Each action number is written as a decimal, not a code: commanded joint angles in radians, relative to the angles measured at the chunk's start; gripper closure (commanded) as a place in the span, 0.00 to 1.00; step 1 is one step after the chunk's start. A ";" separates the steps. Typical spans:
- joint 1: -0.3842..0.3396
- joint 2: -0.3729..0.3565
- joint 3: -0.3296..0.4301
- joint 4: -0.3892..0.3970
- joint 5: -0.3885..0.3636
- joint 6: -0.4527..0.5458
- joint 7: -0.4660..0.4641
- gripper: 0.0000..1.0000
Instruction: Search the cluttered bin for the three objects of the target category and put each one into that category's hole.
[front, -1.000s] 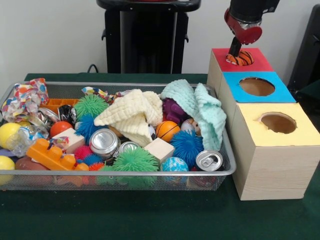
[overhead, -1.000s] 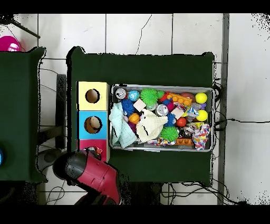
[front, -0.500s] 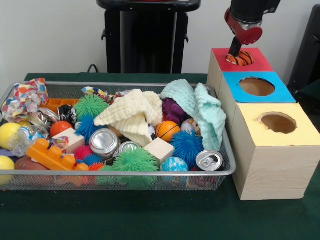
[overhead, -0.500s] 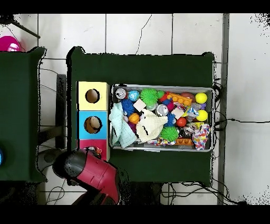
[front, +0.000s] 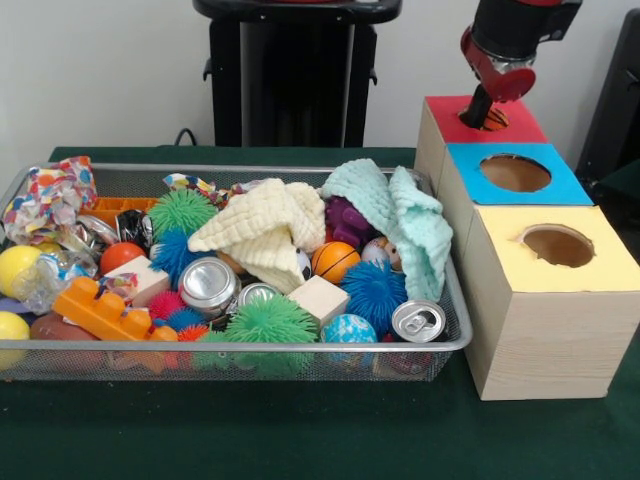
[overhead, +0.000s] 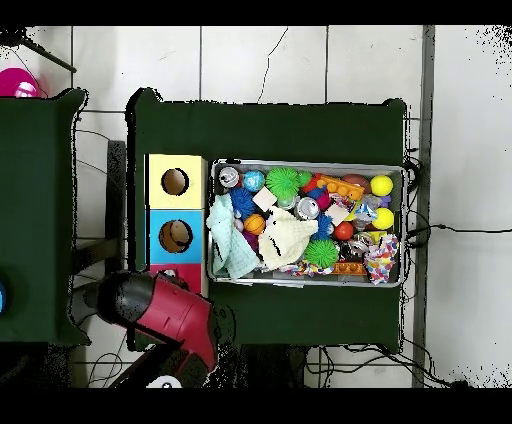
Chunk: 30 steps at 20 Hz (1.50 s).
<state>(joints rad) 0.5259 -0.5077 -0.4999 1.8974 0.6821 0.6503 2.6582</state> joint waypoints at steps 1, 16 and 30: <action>0.009 0.098 0.067 -0.169 0.044 0.061 0.374 1.00; -0.015 0.060 0.089 -0.111 0.034 0.023 0.335 1.00; -0.089 0.113 0.214 0.001 0.078 -0.279 0.229 1.00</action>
<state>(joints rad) 0.5051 -0.4467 -0.4586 1.8691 0.6842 0.5937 2.7627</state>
